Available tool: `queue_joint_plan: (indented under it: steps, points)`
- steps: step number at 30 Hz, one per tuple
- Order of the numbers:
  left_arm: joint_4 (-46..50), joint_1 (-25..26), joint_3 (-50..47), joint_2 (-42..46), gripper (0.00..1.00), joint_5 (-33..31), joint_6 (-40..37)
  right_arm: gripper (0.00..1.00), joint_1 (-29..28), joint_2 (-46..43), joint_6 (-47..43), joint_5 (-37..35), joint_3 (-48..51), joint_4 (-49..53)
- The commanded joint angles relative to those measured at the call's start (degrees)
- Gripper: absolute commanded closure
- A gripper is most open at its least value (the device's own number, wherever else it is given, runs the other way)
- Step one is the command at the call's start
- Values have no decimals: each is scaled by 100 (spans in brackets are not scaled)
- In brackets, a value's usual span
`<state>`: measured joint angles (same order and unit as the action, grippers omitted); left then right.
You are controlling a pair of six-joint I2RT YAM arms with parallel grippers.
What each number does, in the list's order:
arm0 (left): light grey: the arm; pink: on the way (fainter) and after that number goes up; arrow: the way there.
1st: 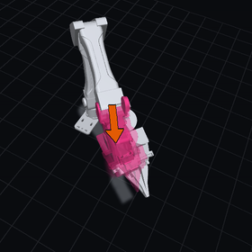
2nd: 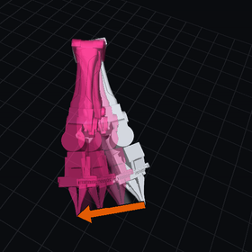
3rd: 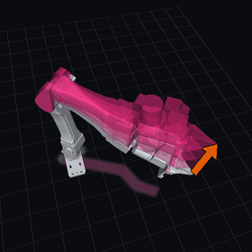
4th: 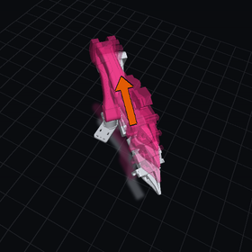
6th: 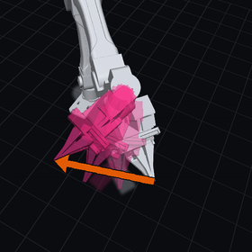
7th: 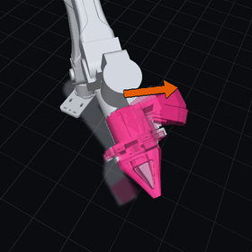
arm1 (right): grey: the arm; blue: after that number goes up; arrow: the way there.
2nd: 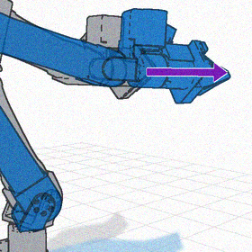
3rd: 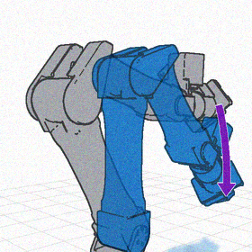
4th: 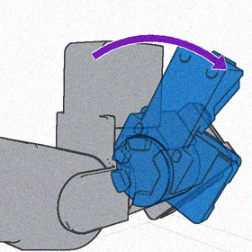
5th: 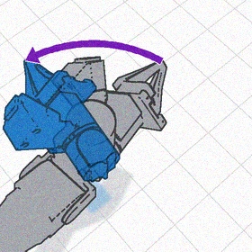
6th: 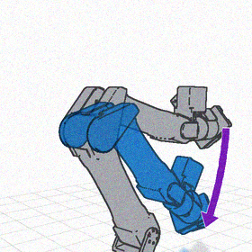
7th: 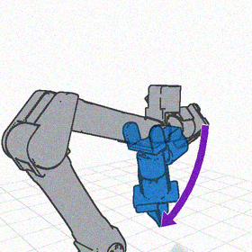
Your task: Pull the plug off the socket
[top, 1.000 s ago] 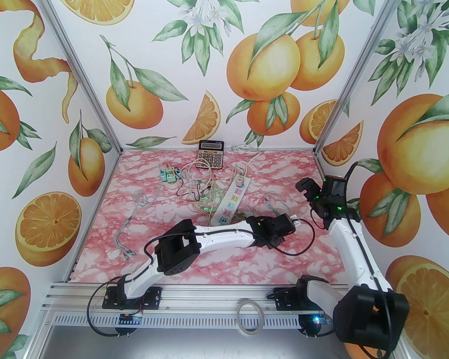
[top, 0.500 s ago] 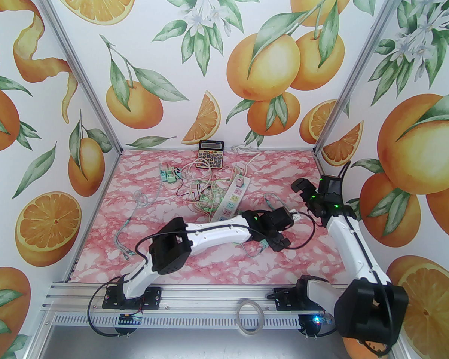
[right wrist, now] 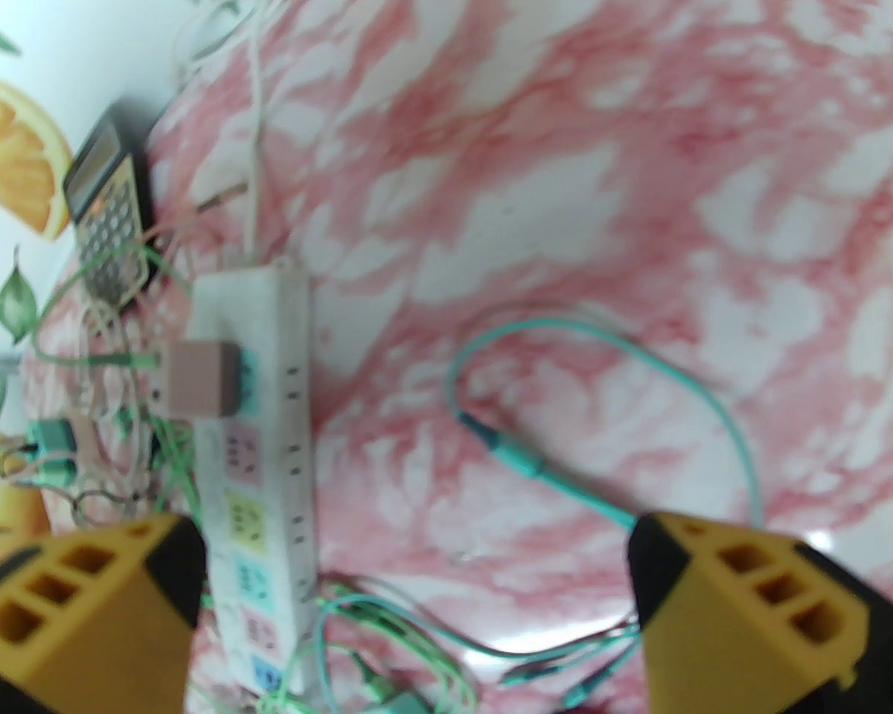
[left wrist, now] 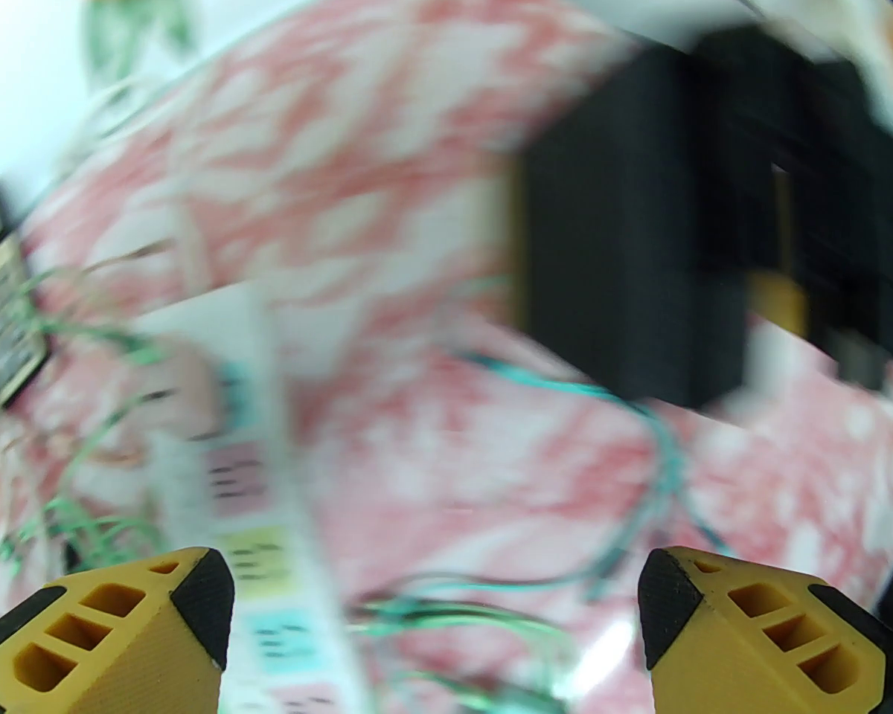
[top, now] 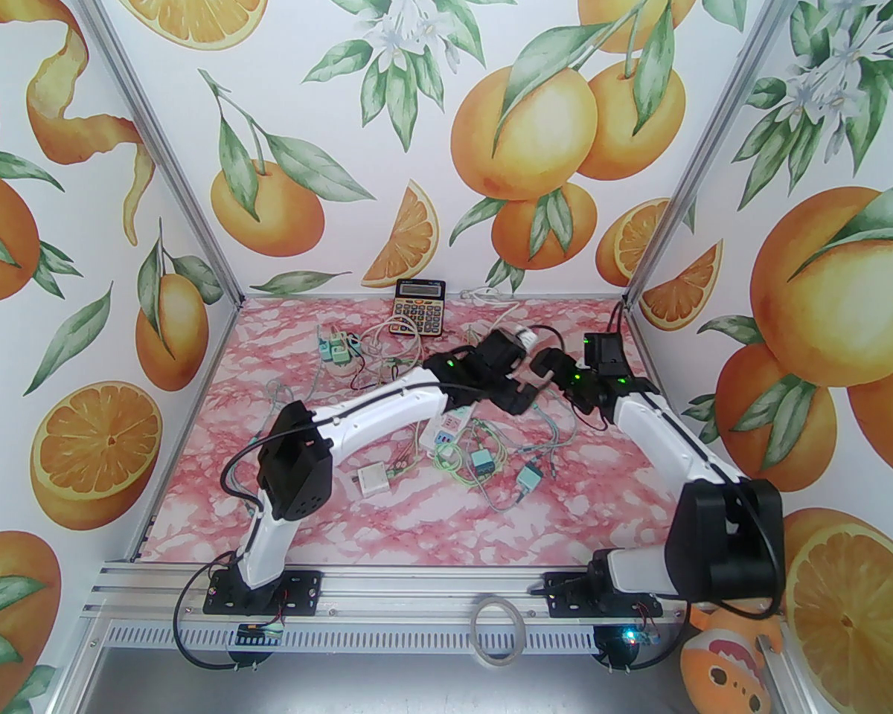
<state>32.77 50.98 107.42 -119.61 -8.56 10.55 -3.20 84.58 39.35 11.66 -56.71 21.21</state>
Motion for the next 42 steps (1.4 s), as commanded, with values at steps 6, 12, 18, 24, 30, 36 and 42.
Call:
queue_joint_plan:
  steps: [6, 12, 18, 24, 30, 36, 42]
  points:
    - [-208, -748, 171, -454, 21, 256, 319, 0, -261, 906, 77, 414, -628, -395]
    - [-219, -948, 709, -1091, 26, 566, 291, 0, -350, 1607, 197, 336, -1194, -29]
    - [-254, -1025, 1174, -1597, 29, 665, 225, 0, -405, 1843, 206, 498, -1351, -84]
    - [-206, -1060, 1819, -2201, 34, 658, 58, 0, -479, 2047, 133, 286, -1613, 109]
    - [-69, -1090, 2176, -2565, 39, 679, 39, 2, -522, 2171, 52, 351, -1708, 63]
    - [-63, -1089, 2160, -2565, 57, 634, 48, 29, -521, 2412, 132, 596, -1711, -189]
    - [1, -1056, 2028, -2389, 64, 647, 46, 51, -516, 2796, 272, 898, -1810, -468]
